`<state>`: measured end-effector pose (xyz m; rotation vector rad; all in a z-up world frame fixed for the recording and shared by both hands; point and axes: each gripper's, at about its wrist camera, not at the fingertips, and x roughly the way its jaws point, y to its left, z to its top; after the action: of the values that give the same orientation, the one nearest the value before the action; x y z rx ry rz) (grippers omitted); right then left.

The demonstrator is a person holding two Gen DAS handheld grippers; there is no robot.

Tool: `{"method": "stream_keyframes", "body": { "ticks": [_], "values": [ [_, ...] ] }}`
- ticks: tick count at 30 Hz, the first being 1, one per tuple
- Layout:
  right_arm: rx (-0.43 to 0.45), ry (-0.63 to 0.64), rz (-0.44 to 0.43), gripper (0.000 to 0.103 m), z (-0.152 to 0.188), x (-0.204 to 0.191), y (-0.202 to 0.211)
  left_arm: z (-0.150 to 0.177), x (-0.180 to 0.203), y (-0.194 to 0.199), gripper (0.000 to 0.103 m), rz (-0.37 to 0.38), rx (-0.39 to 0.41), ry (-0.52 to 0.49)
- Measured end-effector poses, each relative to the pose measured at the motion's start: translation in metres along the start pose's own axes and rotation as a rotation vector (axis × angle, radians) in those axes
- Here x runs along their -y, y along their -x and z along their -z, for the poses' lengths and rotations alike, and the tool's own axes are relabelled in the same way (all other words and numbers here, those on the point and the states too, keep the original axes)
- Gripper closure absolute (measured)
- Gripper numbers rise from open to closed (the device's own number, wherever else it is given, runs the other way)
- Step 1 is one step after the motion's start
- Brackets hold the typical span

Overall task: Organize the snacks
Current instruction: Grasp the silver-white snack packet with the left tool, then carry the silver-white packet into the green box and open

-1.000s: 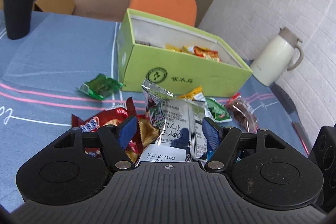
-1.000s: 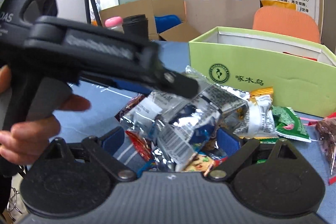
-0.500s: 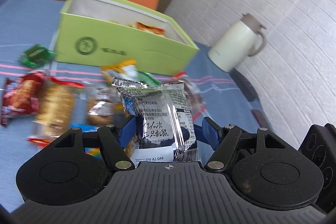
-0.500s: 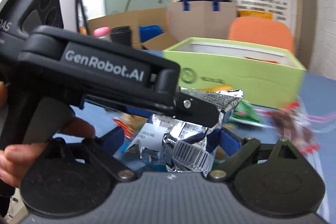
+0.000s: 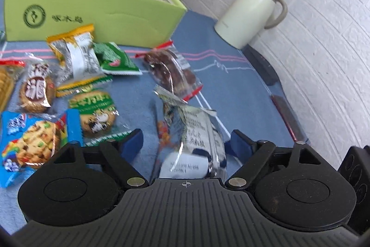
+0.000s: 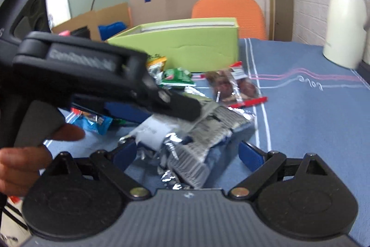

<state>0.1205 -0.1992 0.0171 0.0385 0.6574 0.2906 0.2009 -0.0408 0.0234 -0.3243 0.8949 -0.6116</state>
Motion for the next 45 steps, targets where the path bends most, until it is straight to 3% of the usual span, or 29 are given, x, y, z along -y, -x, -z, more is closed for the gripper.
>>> {"method": "stream_keyframes", "body": {
  "ticks": [6,11,13,15,16,20,25,34,38,41,43,45],
  "values": [
    [0.004,-0.010,-0.006,0.009,0.007,0.001,-0.005,-0.001,0.008,-0.015,0.043,-0.020,-0.049,-0.054],
    [0.008,-0.016,-0.035,0.010,0.007,0.006,-0.010,0.005,0.011,-0.027,0.047,-0.012,-0.082,-0.052],
    [0.017,-0.005,-0.050,0.019,0.006,0.005,-0.012,0.007,0.010,-0.028,0.059,-0.018,-0.083,-0.049],
    [0.029,0.011,-0.053,0.032,0.001,0.001,-0.006,0.006,0.008,-0.021,0.065,-0.023,-0.071,-0.038],
    [0.042,0.022,-0.055,0.032,-0.003,-0.002,-0.001,0.004,0.005,-0.014,0.066,-0.011,-0.059,-0.020],
    [0.102,0.099,-0.027,0.032,-0.024,-0.015,0.007,-0.015,0.004,0.008,0.066,0.037,0.001,0.007],
    [0.139,0.152,-0.063,0.029,-0.062,-0.027,-0.011,-0.044,-0.003,0.029,0.064,0.006,0.083,-0.001],
    [0.210,0.298,-0.160,0.024,-0.189,-0.050,-0.101,-0.167,-0.049,0.053,0.064,-0.104,0.263,-0.020],
    [0.146,0.321,-0.196,0.023,-0.216,-0.057,-0.153,-0.200,-0.088,0.037,0.064,-0.161,0.256,0.025],
    [0.084,0.318,-0.205,0.023,-0.215,-0.057,-0.187,-0.208,-0.112,0.016,0.063,-0.193,0.214,0.045],
    [0.047,0.321,-0.182,0.022,-0.213,-0.056,-0.204,-0.206,-0.126,0.002,0.054,-0.208,0.176,0.058],
    [0.053,0.310,-0.156,0.020,-0.211,-0.051,-0.200,-0.205,-0.135,0.001,0.052,-0.233,0.170,0.067]
  ]
}}
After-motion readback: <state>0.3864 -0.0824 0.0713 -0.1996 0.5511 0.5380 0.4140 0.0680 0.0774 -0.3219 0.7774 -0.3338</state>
